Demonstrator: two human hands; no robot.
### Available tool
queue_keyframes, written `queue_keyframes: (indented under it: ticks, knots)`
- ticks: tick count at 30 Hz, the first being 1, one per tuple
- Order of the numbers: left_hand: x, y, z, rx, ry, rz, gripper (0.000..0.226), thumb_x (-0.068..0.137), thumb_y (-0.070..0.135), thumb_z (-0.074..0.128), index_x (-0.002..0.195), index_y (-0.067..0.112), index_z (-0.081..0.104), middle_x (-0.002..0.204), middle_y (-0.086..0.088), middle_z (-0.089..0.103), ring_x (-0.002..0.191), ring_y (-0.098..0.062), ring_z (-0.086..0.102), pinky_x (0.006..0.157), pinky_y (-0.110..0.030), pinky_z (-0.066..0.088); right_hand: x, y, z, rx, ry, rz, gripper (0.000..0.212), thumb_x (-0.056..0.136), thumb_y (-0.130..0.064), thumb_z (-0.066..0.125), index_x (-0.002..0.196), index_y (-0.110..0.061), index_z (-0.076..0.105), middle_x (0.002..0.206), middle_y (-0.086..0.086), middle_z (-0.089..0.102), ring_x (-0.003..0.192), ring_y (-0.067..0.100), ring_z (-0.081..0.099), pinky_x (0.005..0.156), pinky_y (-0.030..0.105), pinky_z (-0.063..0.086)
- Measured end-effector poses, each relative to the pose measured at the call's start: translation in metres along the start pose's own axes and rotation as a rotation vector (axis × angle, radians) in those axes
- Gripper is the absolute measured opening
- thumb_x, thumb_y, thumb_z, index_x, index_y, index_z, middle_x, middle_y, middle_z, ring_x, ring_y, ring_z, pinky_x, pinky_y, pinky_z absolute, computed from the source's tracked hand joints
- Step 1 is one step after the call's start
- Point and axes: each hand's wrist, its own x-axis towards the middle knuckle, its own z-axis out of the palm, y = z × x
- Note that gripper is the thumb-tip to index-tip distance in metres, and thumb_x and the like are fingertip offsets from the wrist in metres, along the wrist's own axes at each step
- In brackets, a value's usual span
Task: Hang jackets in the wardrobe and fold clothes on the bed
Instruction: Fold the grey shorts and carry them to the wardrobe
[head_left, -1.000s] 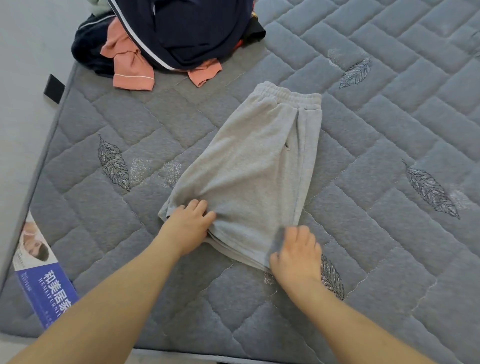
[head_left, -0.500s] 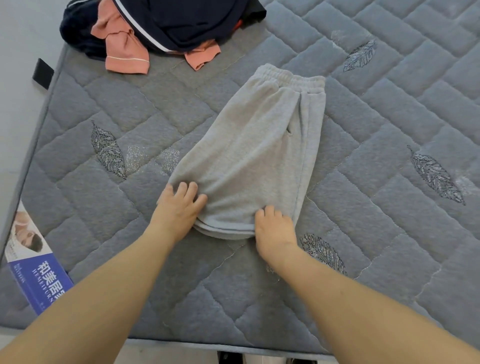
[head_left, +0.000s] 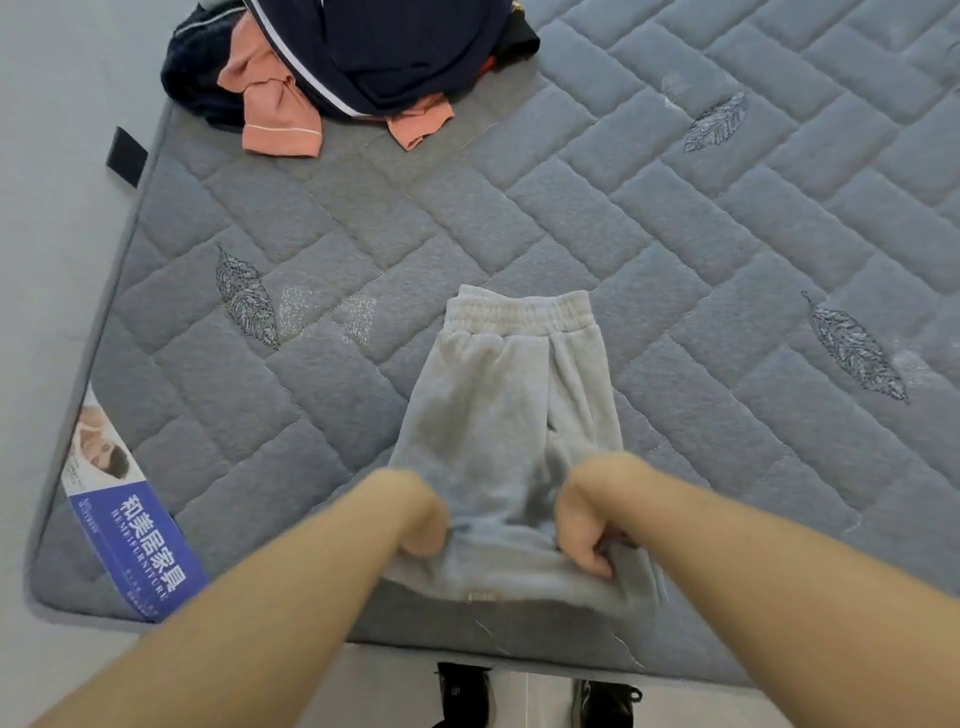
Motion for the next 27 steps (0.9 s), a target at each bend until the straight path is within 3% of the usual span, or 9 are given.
queue_keyframes:
  ticks: [4,7,12,14,16,18,20,24,27]
  knots:
    - [-0.016,-0.042,-0.058,-0.15,0.468,-0.136,0.028,0.088,0.019,0.05,0.113,0.016,0.061,0.115,-0.008,0.064,0.088,-0.026,0.056,0.072,-0.032,0.043,-0.035,0.05,-0.035,0.163,0.376,0.039,0.022,0.091,-0.006,0.055,0.07,-0.001,0.053,0.056,0.014,0.056,0.049,0.023,0.052,0.044,0.019,0.041]
    - [-0.02,-0.063,-0.095,-0.23,0.774,-0.234,0.014,0.086,0.018,0.048,0.098,0.02,0.055,0.106,-0.006,0.062,0.085,-0.026,0.055,0.069,-0.033,0.04,-0.057,0.083,-0.062,0.3,0.745,0.075,0.02,0.095,-0.01,0.044,0.102,-0.002,0.061,0.111,0.018,0.063,0.087,0.028,0.055,0.071,0.025,0.041]
    - [0.005,-0.074,-0.13,-0.121,1.243,-0.376,0.018,0.086,0.01,0.046,0.103,0.012,0.051,0.107,-0.012,0.064,0.1,-0.033,0.06,0.076,-0.037,0.037,-0.043,0.109,-0.089,0.44,1.202,0.212,0.015,0.089,-0.013,0.046,0.101,-0.012,0.054,0.117,0.011,0.057,0.095,0.03,0.053,0.078,0.036,0.041]
    - [0.018,-0.072,-0.139,-0.194,1.238,-0.369,0.025,0.086,0.015,0.047,0.11,0.011,0.045,0.114,-0.013,0.059,0.107,-0.034,0.055,0.085,-0.04,0.037,-0.026,0.108,-0.09,0.433,1.377,0.243,0.027,0.09,-0.014,0.045,0.116,-0.009,0.049,0.125,0.013,0.046,0.113,0.033,0.047,0.09,0.042,0.038]
    - [0.034,-0.068,-0.145,-0.3,1.139,-0.263,0.048,0.086,0.029,0.053,0.127,0.01,0.038,0.129,-0.015,0.05,0.12,-0.035,0.048,0.098,-0.044,0.035,-0.009,0.107,-0.091,0.42,1.464,0.181,0.042,0.087,-0.016,0.048,0.128,-0.009,0.041,0.133,0.013,0.04,0.124,0.034,0.041,0.1,0.044,0.033]
    - [0.048,-0.064,-0.148,-0.289,1.017,-0.109,0.077,0.085,0.045,0.056,0.146,0.013,0.023,0.147,-0.013,0.038,0.137,-0.032,0.035,0.114,-0.048,0.021,0.004,0.104,-0.093,0.425,1.356,0.066,0.072,0.084,-0.022,0.052,0.148,-0.011,0.021,0.148,0.01,0.031,0.139,0.031,0.029,0.115,0.046,0.021]
    - [0.055,-0.062,-0.149,-0.217,0.93,-0.066,0.086,0.085,0.052,0.053,0.153,0.017,0.013,0.153,-0.011,0.032,0.141,-0.031,0.028,0.119,-0.049,0.009,0.01,0.101,-0.095,0.435,1.23,0.051,0.088,0.083,-0.026,0.054,0.154,-0.014,0.003,0.154,0.009,0.027,0.143,0.031,0.024,0.118,0.046,0.015]
    - [0.048,-0.062,-0.154,-0.178,0.771,-0.103,0.065,0.075,0.043,0.061,0.132,0.016,0.045,0.128,-0.014,0.044,0.122,-0.034,0.037,0.103,-0.044,0.031,0.009,0.104,-0.095,0.383,1.144,0.092,0.065,0.081,-0.028,0.055,0.142,-0.015,0.034,0.136,0.012,0.036,0.129,0.035,0.033,0.108,0.044,0.031]
    - [0.032,-0.055,-0.151,-0.248,0.701,-0.071,0.052,0.072,0.036,0.065,0.118,0.019,0.051,0.119,-0.009,0.042,0.117,-0.03,0.037,0.095,-0.041,0.038,0.004,0.102,-0.084,0.394,1.127,0.035,0.055,0.078,-0.027,0.059,0.13,-0.015,0.045,0.13,0.011,0.032,0.126,0.033,0.033,0.106,0.043,0.036]
